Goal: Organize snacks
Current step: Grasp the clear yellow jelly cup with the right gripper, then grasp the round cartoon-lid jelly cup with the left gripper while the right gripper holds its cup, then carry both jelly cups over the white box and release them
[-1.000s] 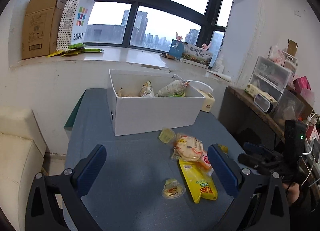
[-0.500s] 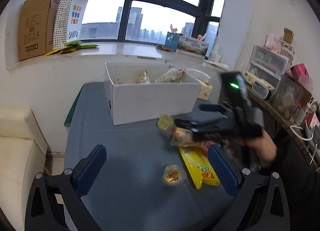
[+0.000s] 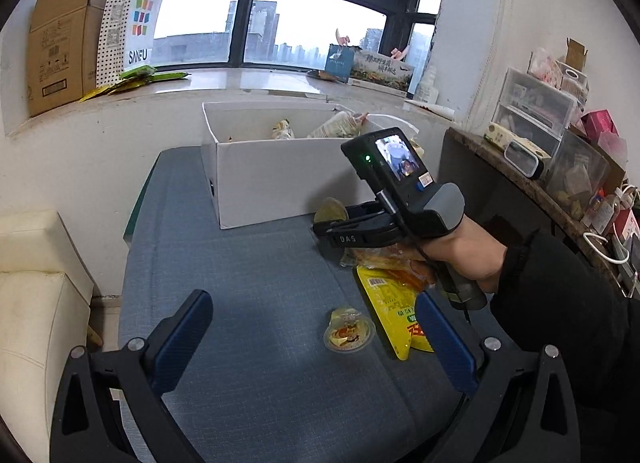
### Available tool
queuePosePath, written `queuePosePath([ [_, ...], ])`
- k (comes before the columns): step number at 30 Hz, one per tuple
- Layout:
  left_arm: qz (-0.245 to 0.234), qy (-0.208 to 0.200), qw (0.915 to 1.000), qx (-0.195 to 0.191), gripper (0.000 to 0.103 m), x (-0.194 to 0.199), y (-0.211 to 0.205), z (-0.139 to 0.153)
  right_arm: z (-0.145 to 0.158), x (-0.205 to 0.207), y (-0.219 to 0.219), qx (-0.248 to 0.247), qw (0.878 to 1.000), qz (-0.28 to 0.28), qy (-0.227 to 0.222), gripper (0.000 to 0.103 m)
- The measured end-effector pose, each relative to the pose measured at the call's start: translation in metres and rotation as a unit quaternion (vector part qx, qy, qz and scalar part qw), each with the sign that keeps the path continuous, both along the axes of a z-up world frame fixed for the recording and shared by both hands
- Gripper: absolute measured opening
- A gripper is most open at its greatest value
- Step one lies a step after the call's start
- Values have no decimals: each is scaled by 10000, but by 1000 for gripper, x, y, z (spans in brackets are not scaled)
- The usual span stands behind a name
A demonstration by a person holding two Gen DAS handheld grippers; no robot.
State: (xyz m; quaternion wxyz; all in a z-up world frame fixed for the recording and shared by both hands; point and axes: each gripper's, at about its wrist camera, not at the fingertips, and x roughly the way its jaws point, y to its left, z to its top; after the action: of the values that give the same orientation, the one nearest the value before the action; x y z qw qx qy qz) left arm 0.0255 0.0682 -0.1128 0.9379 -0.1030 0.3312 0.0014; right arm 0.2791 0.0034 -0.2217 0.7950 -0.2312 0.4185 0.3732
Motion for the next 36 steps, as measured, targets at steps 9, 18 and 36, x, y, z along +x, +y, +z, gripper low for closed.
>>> queuePosePath([
  [9, -128, 190, 9997, 70, 103, 9, -7, -11, 50, -19, -50, 1181, 9930, -35, 61, 32],
  [18, -538, 773, 9951, 289, 103, 31, -35, -52, 89, -84, -138, 2498, 9679, -132, 267, 32],
  [36, -380, 1170, 9922, 216, 51, 62, -35, -86, 68, -120, -190, 2804, 9575, -542, 408, 32],
])
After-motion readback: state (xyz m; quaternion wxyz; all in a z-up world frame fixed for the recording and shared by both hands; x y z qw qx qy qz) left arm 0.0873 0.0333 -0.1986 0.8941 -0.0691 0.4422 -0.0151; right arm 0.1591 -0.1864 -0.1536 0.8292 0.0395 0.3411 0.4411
